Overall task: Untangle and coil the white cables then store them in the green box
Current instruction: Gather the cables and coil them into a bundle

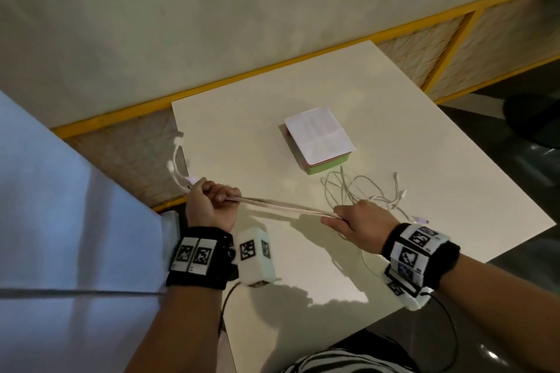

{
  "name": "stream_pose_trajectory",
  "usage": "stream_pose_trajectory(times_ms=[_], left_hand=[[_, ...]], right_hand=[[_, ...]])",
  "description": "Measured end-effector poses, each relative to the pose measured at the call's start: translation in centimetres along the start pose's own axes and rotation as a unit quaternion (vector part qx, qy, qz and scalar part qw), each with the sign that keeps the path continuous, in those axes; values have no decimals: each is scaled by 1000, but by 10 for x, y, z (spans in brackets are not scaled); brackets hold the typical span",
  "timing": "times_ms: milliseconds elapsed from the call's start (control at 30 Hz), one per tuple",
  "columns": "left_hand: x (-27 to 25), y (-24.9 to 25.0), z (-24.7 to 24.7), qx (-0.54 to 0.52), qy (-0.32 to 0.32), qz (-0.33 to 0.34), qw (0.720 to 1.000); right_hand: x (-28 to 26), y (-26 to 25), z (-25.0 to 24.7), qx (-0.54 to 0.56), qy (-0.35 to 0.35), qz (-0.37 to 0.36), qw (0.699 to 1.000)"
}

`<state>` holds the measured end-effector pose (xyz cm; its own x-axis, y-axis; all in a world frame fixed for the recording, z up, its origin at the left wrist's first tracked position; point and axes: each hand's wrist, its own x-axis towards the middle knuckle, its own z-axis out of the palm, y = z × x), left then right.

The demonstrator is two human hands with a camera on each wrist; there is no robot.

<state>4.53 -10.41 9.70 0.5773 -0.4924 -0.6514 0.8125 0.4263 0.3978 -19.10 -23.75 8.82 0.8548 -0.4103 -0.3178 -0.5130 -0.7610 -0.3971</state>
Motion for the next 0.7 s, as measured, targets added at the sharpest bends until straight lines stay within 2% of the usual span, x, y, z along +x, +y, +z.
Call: stream_pose_trajectory(times_ms=[133,267,367,533,633,700], left_hand=[[10,18,-12,6,17,33,999],[13,11,-20,9,38,32,999],[19,10,-25,10,48,32,998],[12,-14,-17,129,57,63,988],[-1,-34,-13,200,45,65,977],[-5,-43,-13,224,26,63,972]], right_hand=[[-30,38,8,-21,-4,28,999],[-41,53,8,-53,-21,47,997],[-48,76,16,-36,-29,69,997],[-55,99,29,-34,-60,124,990],[-56,108,32,-45,-107,146,982],[-54,112,34,-47,-110,131,984]])
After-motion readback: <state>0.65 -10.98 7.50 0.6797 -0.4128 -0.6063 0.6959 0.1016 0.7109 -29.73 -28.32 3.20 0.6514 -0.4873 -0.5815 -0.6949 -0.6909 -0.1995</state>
